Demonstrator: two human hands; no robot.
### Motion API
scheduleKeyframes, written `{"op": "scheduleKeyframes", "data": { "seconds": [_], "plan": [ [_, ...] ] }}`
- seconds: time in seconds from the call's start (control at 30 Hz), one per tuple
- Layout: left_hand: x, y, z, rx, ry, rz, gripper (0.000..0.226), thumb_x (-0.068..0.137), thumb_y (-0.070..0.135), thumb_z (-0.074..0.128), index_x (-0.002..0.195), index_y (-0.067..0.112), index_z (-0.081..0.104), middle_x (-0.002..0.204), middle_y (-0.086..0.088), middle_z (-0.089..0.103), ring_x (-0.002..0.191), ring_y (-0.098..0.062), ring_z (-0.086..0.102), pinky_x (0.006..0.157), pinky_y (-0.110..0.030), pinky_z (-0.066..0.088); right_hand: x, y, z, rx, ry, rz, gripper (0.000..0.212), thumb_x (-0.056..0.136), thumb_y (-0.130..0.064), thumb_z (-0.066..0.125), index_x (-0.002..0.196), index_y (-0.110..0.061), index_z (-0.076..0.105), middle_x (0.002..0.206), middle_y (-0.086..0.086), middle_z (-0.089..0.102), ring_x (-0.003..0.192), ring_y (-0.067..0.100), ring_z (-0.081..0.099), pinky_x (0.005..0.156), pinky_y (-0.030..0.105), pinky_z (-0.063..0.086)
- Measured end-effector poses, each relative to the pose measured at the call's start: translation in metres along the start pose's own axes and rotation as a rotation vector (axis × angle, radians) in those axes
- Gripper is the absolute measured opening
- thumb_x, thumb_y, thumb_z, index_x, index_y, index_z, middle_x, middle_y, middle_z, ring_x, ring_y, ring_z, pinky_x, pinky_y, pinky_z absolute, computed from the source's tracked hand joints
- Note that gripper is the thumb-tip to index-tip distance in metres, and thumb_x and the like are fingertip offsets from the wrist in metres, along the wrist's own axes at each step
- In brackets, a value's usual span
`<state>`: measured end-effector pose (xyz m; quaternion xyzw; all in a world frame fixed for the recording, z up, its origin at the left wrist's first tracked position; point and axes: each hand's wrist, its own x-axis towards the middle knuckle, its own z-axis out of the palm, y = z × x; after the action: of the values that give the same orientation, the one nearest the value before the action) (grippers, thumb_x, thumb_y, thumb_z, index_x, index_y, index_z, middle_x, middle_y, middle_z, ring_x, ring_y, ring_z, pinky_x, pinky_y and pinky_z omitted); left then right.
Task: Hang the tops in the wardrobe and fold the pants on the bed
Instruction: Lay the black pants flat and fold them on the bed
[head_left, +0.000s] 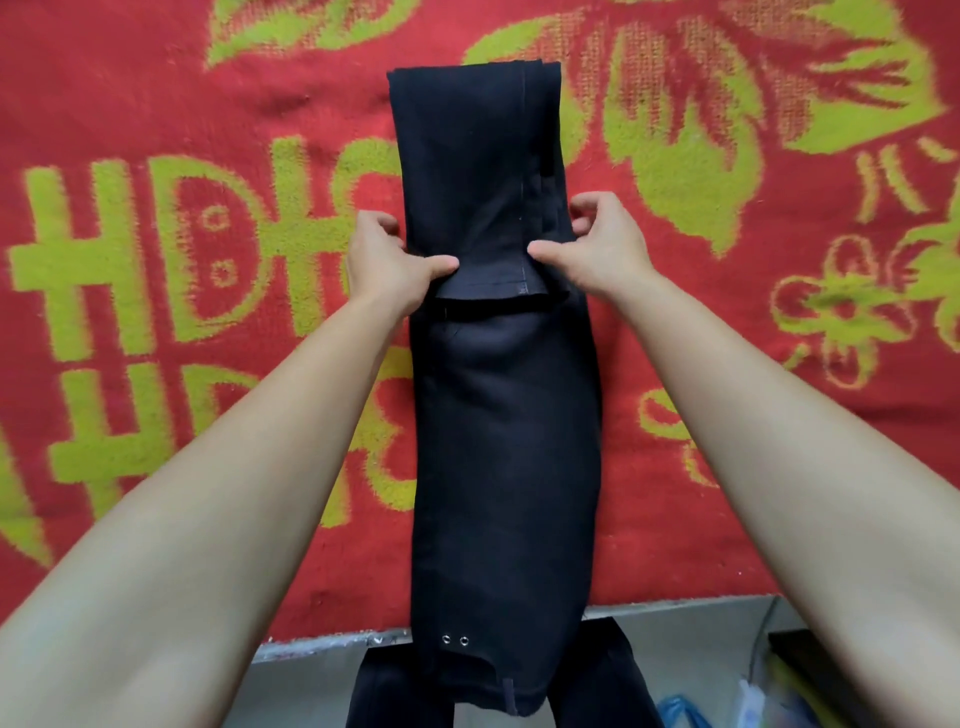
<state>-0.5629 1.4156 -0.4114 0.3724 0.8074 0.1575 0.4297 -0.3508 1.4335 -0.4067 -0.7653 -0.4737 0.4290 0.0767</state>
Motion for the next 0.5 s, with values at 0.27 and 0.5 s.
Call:
{"op": "scheduleKeyframes", "data": {
  "seconds": [0.27, 0.5],
  "plan": [
    [0.021, 0.029, -0.019, -0.349, -0.341, -0.142, 0.045, 0.078, -0.003, 0.074, 0.119, 0.012, 0.064, 0.098, -0.001, 0.075, 0.083, -0.013, 0.072, 0.053, -0.020, 0.049, 0.031, -0.022, -0.019, 0.222, -0.247, 0.028, 0.044, 0.066, -0.013, 0.091, 0.105, -0.020, 0.073, 0.094, -0.005, 0.077, 0.085, 0.010, 0.073, 0.078, 0.027, 0.057],
    [0.016, 0.070, -0.025, -0.325, -0.312, 0.104, 0.044, 0.078, -0.010, 0.070, 0.118, 0.007, 0.068, 0.105, -0.003, 0.072, 0.087, -0.011, 0.068, 0.066, -0.015, 0.049, 0.029, -0.045, -0.059, 0.179, -0.129, -0.122, 0.040, 0.070, -0.007, 0.087, 0.107, -0.017, 0.075, 0.099, -0.007, 0.074, 0.097, 0.007, 0.070, 0.080, 0.013, 0.054]
  ]
}}
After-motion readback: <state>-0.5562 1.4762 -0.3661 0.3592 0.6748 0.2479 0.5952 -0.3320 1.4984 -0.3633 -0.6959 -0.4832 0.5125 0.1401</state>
